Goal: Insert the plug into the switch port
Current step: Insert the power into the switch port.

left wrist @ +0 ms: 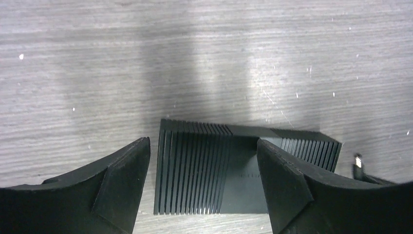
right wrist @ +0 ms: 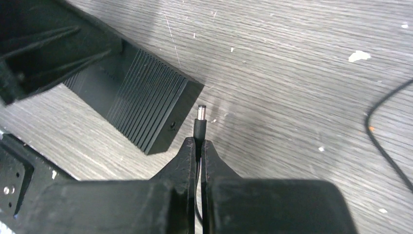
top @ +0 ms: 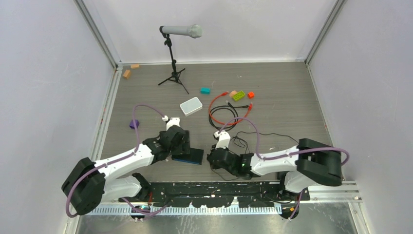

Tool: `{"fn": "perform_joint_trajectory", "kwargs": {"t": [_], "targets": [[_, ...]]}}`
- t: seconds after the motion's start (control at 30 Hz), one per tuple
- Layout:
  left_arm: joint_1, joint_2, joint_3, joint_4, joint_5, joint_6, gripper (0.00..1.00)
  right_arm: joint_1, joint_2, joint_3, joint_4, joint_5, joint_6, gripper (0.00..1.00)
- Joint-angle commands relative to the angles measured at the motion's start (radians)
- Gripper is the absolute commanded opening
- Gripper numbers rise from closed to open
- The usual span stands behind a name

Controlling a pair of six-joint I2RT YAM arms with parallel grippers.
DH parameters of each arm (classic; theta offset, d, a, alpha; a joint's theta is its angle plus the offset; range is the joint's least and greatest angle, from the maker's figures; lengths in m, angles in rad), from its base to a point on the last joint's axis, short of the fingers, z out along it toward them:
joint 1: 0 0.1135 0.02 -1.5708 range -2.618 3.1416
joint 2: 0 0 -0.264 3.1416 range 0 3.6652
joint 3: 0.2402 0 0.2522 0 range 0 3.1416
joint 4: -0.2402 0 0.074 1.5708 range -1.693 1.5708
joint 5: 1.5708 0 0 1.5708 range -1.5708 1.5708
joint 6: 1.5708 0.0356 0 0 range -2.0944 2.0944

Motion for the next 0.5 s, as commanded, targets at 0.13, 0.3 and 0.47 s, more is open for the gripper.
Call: {"fn": "perform_joint_trajectory", "kwargs": {"t": [0.13, 0.3, 0.47], "targets": [[0.05, 0.084, 0.073, 0.111, 0.031, 0.141, 0.83, -0.003, -0.199, -0.046, -0.147, -0.104, -0.158, 0.0], [0.051, 0.112, 0.084, 0.119, 0.084, 0.168, 0.82, -0.002, -0.24, -0.034, -0.207, -0.182, -0.269, 0.0], [0.052, 0.036, 0.066, 0.086, 0.069, 0.138, 0.86, -0.003, -0.214, -0.044, -0.189, -0.249, -0.416, 0.01]]}}
